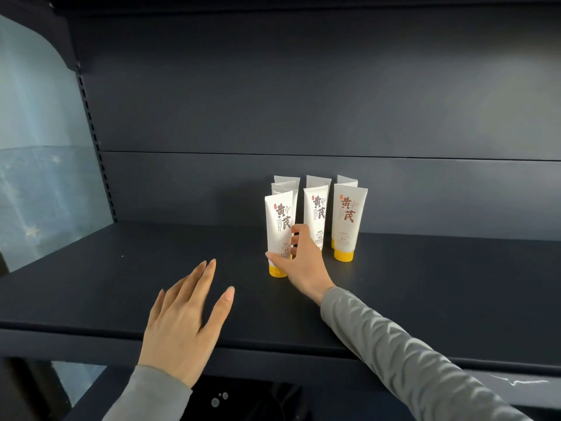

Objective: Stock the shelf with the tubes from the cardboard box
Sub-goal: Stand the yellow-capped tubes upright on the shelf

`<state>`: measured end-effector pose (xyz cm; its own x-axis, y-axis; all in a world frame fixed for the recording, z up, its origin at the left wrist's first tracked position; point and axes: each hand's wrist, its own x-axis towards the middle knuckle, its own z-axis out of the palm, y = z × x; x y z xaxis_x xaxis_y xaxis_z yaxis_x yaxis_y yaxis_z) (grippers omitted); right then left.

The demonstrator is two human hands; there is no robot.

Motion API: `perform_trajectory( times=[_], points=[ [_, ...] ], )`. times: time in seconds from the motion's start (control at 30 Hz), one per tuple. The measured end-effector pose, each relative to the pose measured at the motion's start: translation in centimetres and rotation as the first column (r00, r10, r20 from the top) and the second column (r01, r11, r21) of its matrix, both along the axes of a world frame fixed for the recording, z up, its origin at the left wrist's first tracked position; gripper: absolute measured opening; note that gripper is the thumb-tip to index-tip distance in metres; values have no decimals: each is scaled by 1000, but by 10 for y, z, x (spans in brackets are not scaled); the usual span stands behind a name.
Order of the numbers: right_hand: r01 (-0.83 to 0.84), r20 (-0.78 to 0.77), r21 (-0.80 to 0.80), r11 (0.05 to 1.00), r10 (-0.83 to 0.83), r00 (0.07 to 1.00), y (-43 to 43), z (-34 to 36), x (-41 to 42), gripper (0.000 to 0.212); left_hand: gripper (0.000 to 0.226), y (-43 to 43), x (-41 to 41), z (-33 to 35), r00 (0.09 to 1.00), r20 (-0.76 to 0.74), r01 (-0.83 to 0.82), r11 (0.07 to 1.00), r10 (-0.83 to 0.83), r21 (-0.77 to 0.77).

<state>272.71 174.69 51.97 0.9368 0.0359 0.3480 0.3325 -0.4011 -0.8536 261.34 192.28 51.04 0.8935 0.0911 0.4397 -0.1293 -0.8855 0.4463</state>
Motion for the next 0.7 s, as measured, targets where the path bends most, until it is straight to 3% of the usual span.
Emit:
perform_trajectory(
  times=[0.23, 0.53, 0.6, 0.7],
  points=[
    [117, -16, -4, 993, -117, 993, 9, -3, 0, 52, 75, 6, -5, 2, 998, 4, 55, 998, -55, -23],
    [182, -79, -3, 983, -182, 980, 11, 1, -12, 64, 74, 0, -15, 5, 989, 5, 149, 986, -149, -80],
    [163, -59, -53, 985, -166, 984, 4, 7, -23, 69, 75, -3, -17, 5, 985, 7, 170, 982, -170, -86],
    [182, 29, -257, 949, -180, 983, -13, 15, -47, 61, 77, -9, -20, 6, 982, 8, 190, 979, -190, -71]
  ],
)
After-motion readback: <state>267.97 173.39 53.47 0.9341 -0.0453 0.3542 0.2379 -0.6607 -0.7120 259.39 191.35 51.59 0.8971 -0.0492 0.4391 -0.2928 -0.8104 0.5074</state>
